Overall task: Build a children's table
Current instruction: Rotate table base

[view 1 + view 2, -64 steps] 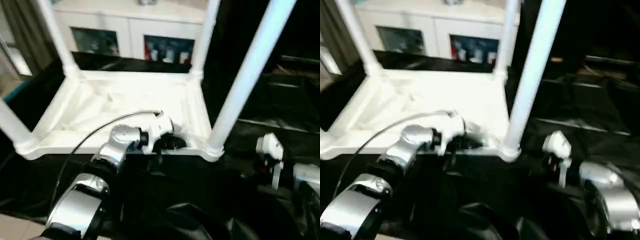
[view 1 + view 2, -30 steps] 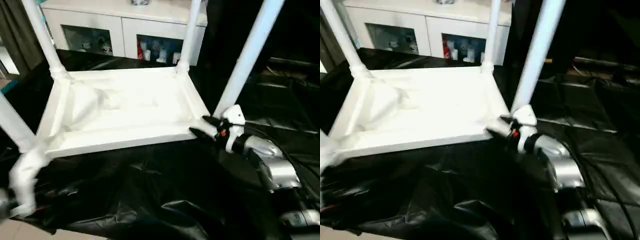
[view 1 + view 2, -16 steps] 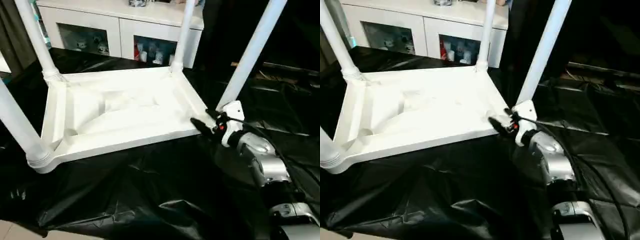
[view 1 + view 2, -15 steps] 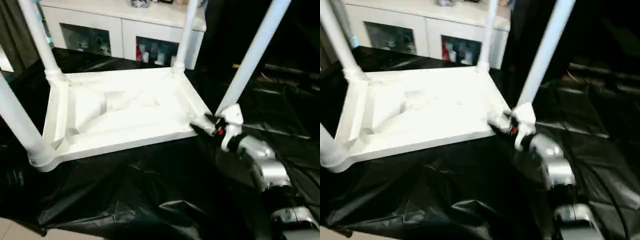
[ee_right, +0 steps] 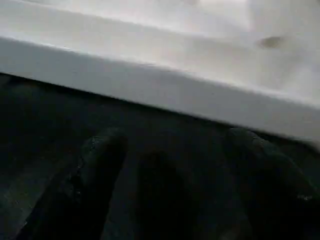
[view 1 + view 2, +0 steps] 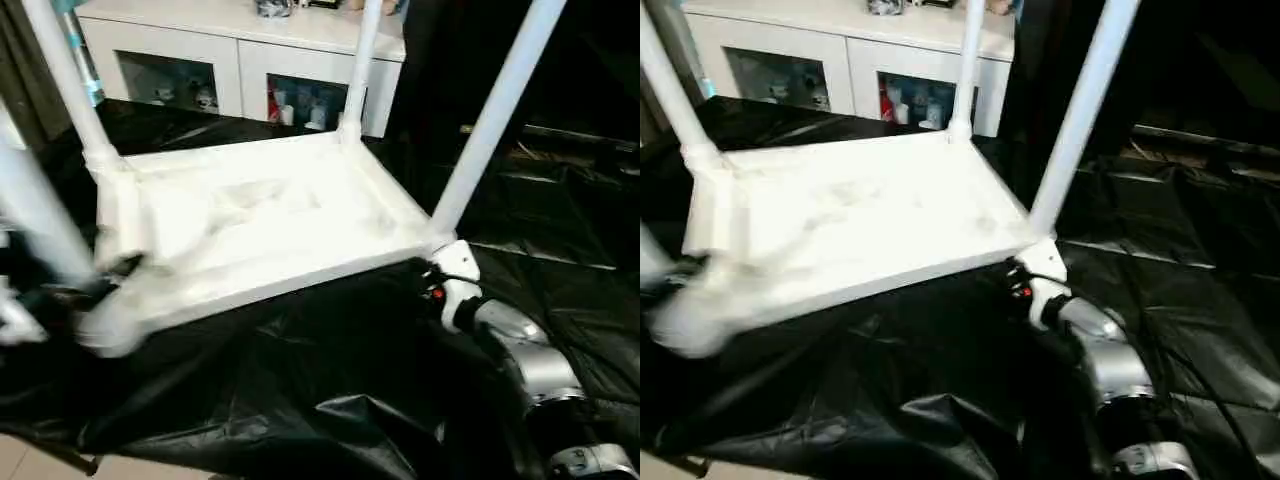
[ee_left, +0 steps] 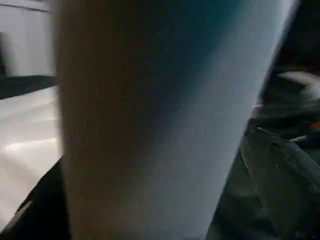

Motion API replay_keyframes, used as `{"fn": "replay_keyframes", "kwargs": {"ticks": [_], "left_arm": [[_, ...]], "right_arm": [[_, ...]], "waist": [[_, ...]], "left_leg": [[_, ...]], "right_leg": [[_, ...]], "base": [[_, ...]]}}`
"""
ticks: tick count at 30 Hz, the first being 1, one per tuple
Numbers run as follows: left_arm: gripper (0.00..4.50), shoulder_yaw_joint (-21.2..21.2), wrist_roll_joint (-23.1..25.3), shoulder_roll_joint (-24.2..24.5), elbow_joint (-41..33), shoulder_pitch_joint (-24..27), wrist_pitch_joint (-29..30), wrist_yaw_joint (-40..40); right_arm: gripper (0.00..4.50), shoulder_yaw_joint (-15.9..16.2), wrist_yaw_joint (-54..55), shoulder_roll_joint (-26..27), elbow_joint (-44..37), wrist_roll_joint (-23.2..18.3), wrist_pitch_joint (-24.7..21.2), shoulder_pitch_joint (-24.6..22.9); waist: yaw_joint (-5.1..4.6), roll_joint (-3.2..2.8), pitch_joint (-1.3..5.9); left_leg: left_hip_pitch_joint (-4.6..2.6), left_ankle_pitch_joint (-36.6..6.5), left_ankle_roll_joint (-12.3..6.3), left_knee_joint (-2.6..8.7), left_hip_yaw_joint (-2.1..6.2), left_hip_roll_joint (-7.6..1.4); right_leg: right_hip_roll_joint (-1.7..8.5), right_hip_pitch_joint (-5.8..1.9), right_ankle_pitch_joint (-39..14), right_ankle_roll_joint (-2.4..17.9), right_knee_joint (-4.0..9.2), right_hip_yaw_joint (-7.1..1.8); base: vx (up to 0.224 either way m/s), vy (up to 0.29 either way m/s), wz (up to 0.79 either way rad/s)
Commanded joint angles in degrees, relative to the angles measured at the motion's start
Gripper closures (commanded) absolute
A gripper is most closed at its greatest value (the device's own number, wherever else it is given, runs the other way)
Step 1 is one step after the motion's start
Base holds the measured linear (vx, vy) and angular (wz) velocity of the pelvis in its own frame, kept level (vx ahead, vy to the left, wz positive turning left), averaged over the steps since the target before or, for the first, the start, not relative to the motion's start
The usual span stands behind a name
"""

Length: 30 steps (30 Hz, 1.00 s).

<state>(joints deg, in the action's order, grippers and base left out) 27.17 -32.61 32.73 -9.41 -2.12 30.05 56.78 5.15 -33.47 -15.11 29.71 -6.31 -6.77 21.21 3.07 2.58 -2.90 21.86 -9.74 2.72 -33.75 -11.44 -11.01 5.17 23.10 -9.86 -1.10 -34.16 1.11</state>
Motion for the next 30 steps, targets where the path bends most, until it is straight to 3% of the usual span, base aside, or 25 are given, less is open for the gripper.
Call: {"fn": "replay_keyframes", "kwargs": {"ticks": [1,4,5,9,10,11,12,15,18,24,26,27,28,29,30], "left_arm": [[0.03,-1.81,-2.37,-0.07,-2.48,-1.28,1.99,0.56],[0.03,-7.82,-7.18,-0.56,-5.2,-4.38,8.41,3.09],[0.03,-8.84,-7.8,-0.53,-5.51,-4.92,9.42,3.64],[0.03,-11.42,-8.92,-0.69,-5.99,-6.76,11.8,4.31],[0.03,-14.19,-9.52,-1.25,-6.18,-9.15,13.67,4.42],[0.03,-14.19,-9.52,-1.25,-6.18,-9.15,13.67,4.42],[0.03,-15.49,-9.65,-1.87,-5.96,-10.4,13.99,4.75],[0.03,-18.42,-9.56,-2.84,-5.73,-12.34,14.31,5.48],[0.03,-23.86,-10.29,-4.84,-5.9,-15.03,16.36,7.09],[0.03,-28.44,-11.37,-7.28,-5.93,-17.41,18.01,7.8],[0.03,-29.4,-11.25,-8.33,-5.56,-18.2,17.8,7.64],[0.03,-30.78,-10.19,-11.13,-3.7,-20.13,16.03,6.94],[0.03,-31.68,-9.37,-12.39,-2.61,-21.03,14.82,7.06],[0.03,-32.31,-8.86,-13.07,-1.9,-21.61,14.07,7.23],[0.03,-32.99,-8.21,-13.85,-0.88,-22.22,13.35,7.36]], "right_arm": [[0.99,0.07,0.48,-0.25,0.88,0.48,-0.05,1.29],[0.99,1.28,-0.17,1.7,4.86,1.58,0.74,4.36],[0.99,1.46,-0.23,2.01,5.64,1.75,0.94,4.92],[0.99,1.99,-0.32,2.9,7.59,2.1,1.43,6.33],[0.99,2.61,-0.52,3.95,9.62,2.44,1.94,7.86],[0.99,2.61,-0.52,3.95,9.62,2.44,1.94,7.86],[0.99,2.65,-0.5,4.47,10.54,2.4,2.04,8.6],[0.99,2.85,-0.98,5.27,12.24,2.55,2.55,9.86],[0.99,3.46,-2.55,6.01,13.53,2.67,3.23,10.9],[0.99,3.14,-3.01,6.48,15.14,2.59,4.08,11.7],[0.99,3.02,-3.15,6.61,15.82,2.64,4.49,11.97],[0.99,2.98,-3.29,6.86,16.84,2.98,5.21,12.34],[0.99,2.91,-3.39,6.95,17.0,2.97,5.43,12.39],[0.99,2.89,-3.48,6.99,17.26,2.89,5.69,12.5],[0.99,2.83,-3.47,6.95,17.19,2.76,5.8,12.46]], "waist": [[-0.4,-1.74,3.08],[-0.4,-1.46,3.0],[-0.5,-1.24,2.99],[-0.64,-1.3,3.0],[-0.73,-0.72,3.21],[-0.55,-1.01,3.22],[-0.81,-0.62,3.07],[-0.87,-0.74,3.32],[-1.13,-1.03,3.44],[-1.32,-0.64,3.65],[-1.64,-0.48,3.67],[-1.94,-1.27,3.69],[-1.8,-1.58,3.74],[-1.85,-1.37,3.77],[-1.75,-2.19,3.75]], "left_leg": [[-2.21,-27.15,4.24,5.05,1.23,-1.63],[-2.31,-26.75,4.32,4.91,1.12,-1.55],[-2.25,-26.77,4.37,4.92,1.13,-1.53],[-1.75,-25.1,4.65,5.01,1.25,-1.48],[-1.99,-24.38,4.41,4.71,1.1,-1.43],[-2.23,-24.23,4.38,4.62,0.99,-1.41],[-1.75,-23.53,4.22,4.72,1.05,-1.44],[-1.58,-21.84,4.35,4.72,1.07,-1.48],[-1.62,-20.43,4.22,4.53,0.87,-1.39],[-1.32,-17.07,3.21,4.27,0.69,-1.32],[-0.82,-16.3,3.01,4.3,0.81,-1.29],[-1.08,-16.33,3.08,4.22,0.72,-1.27],[-1.71,-17.11,3.04,3.97,0.56,-1.23],[-1.55,-16.97,2.85,3.85,0.55,-1.22],[-1.21,-16.67,2.79,4.05,0.82,-1.15]], "right_leg": [[1.25,-0.41,-19.6,9.62,4.04,-1.09],[1.27,-0.24,-21.03,9.28,4.05,-1.14],[1.27,-0.2,-21.53,9.22,4.01,-1.13],[1.33,-0.69,-20.88,8.47,3.93,-1.2],[1.3,-0.48,-21.03,8.64,3.72,-1.23],[1.34,-0.29,-20.92,8.84,3.87,-1.32],[1.42,-0.6,-20.68,8.96,3.79,-1.34],[1.43,-0.85,-18.32,9.21,3.45,-1.27],[1.22,-1.05,-15.43,10.0,3.21,-1.27],[1.31,-1.57,-12.58,11.29,2.94,-1.24],[1.41,-2.0,-12.39,11.14,2.83,-1.2],[1.26,-1.71,-11.66,11.29,3.13,-1.22],[1.07,-1.4,-10.9,12.04,3.3,-1.22],[1.1,-1.56,-10.26,12.53,3.08,-1.25],[1.22,-2.0,-10.1,12.75,2.86,-1.2]], "base": [[0.0,0.0,0.0],[0.0,0.0,0.0],[0.0,0.0,0.0],[0.0,0.0,0.0],[0.0,0.0,0.0],[0.0,0.0,0.0],[0.0,0.0,0.0],[0.0,0.0,0.0],[0.0,0.0,0.0],[0.0,0.0,0.0],[0.0,0.0,0.0],[0.0,0.0,0.0],[0.0,0.0,0.0],[0.0,0.0,0.0],[0.0,0.0,0.0]]}}
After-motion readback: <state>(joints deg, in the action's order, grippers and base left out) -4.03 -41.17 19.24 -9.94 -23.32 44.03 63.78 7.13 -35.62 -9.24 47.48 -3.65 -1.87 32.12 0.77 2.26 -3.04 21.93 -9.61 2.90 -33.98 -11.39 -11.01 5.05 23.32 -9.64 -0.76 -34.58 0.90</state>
